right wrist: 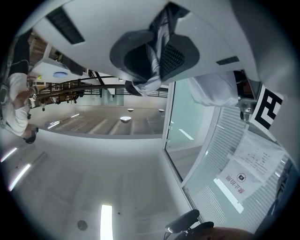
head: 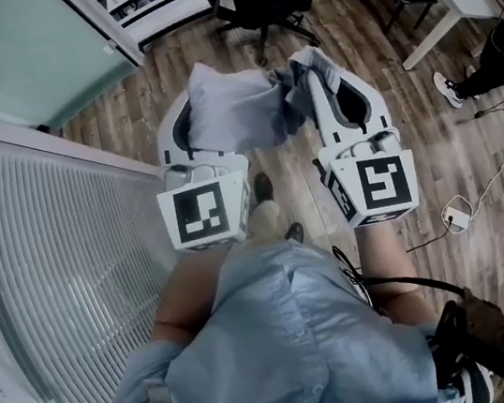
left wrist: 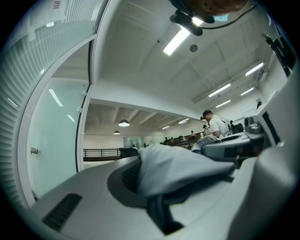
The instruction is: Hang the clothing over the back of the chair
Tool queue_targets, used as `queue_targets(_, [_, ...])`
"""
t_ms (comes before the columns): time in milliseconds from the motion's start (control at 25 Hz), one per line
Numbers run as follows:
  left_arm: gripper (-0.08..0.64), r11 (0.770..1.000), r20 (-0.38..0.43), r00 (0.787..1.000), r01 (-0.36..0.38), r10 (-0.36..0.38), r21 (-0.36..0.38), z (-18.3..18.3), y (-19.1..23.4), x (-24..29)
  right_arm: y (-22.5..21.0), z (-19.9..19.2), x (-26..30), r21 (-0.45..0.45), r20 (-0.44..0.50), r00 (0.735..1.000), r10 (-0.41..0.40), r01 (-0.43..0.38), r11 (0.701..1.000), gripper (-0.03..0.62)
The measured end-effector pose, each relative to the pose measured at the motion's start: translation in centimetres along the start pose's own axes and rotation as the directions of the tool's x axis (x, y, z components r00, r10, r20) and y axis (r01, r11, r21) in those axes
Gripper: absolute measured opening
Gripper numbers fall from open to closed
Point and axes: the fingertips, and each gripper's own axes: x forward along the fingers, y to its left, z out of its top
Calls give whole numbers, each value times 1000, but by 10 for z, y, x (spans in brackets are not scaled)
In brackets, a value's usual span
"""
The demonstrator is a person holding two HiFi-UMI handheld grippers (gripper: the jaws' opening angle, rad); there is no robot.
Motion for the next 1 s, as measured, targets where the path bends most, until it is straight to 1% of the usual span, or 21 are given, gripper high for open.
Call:
queue_targets(80, [23, 1000, 3, 1000, 3, -4, 11, -7, 5, 18, -9, -4, 16, -2, -6, 1000, -2, 2, 1000, 35])
queue_targets(280, [23, 999, 17, 1000, 17, -16, -28, -13, 15, 80, -35, -10, 68, -6, -12, 1000, 0, 0, 1000, 35])
queue_targets(520, [23, 997, 47, 999, 14, -10, -70, -11, 57, 150, -46, -3, 149, -42, 4, 1000, 0, 0, 999, 35])
queue_targets(640, [23, 999, 82, 996, 29, -26, -42, -9, 74, 181, -53, 2, 185, -62, 16, 1000, 0, 1, 998, 35])
queue_targets(720, [23, 999, 95, 995, 38, -34, -32, -10, 84, 199, -57, 4, 206, -71, 21, 1000, -3, 4, 997, 35])
queue_targets(840, [23, 999, 90, 996, 31, -27, -41, -16, 98, 220, -59, 5, 231, -83, 22, 1000, 1, 1, 997, 34])
queue_targets(1000, [23, 997, 76, 997, 16, -10, -80, -21, 111, 239, -60, 4, 254, -99, 18, 1000, 10, -9, 995, 35])
